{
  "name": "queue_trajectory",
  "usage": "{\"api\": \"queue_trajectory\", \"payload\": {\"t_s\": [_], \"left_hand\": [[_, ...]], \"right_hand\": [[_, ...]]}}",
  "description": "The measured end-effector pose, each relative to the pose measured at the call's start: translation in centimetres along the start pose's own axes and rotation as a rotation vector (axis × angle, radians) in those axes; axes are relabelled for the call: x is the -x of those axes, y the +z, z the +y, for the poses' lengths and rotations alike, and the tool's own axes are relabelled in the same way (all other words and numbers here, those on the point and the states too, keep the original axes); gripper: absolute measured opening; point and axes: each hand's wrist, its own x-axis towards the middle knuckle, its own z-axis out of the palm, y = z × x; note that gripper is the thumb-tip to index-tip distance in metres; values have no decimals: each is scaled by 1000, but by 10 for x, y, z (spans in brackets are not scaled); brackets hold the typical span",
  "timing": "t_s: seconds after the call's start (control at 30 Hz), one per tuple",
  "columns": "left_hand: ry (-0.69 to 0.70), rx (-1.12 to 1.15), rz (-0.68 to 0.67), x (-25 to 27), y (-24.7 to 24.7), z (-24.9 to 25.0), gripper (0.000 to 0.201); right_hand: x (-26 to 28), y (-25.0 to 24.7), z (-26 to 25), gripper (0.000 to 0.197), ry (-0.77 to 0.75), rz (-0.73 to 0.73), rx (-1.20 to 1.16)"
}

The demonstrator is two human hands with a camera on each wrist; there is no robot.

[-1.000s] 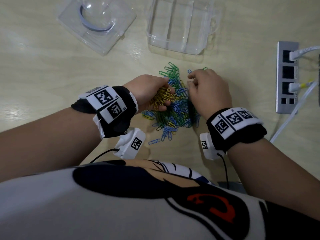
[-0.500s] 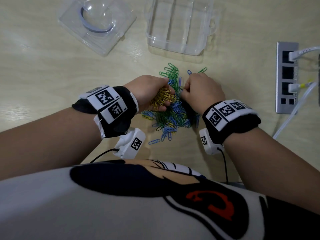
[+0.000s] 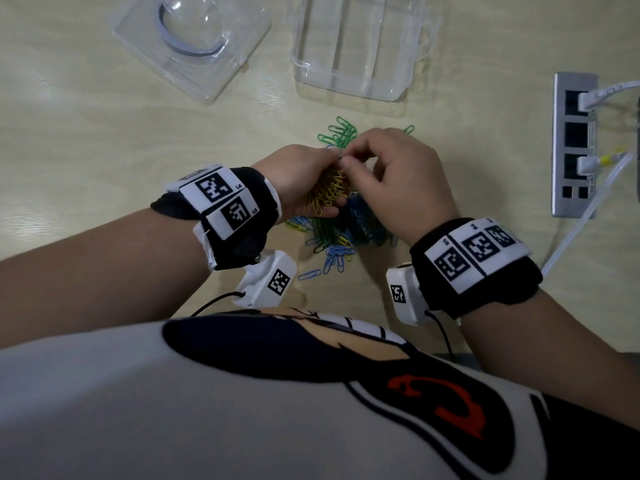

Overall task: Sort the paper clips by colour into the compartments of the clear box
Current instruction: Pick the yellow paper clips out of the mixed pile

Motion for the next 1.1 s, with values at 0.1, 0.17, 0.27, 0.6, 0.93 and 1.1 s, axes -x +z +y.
{"api": "queue_trajectory", "payload": {"t_s": [0.1, 0.17, 0.27, 0.6, 0.93, 1.1], "left_hand": [[-22, -13, -8, 1, -5, -2, 39], [-22, -21, 0, 3, -8, -2, 40], [-17, -36, 12, 4, -13, -2, 40], [-11, -58, 28, 5, -18, -6, 40], [-14, -63, 35, 4, -21, -6, 41], [-8, -61, 26, 3, -18, -4, 40]], "right_hand": [[0, 4, 16, 14, 84, -60, 119], [4, 10, 24, 23, 102, -227, 298], [6, 11, 33, 22, 117, -230, 400], [1, 20, 24, 30, 118, -251, 348], [-5, 2, 33, 14, 238, -177, 275], [-4, -6, 39, 20, 269, -166, 325]]}}
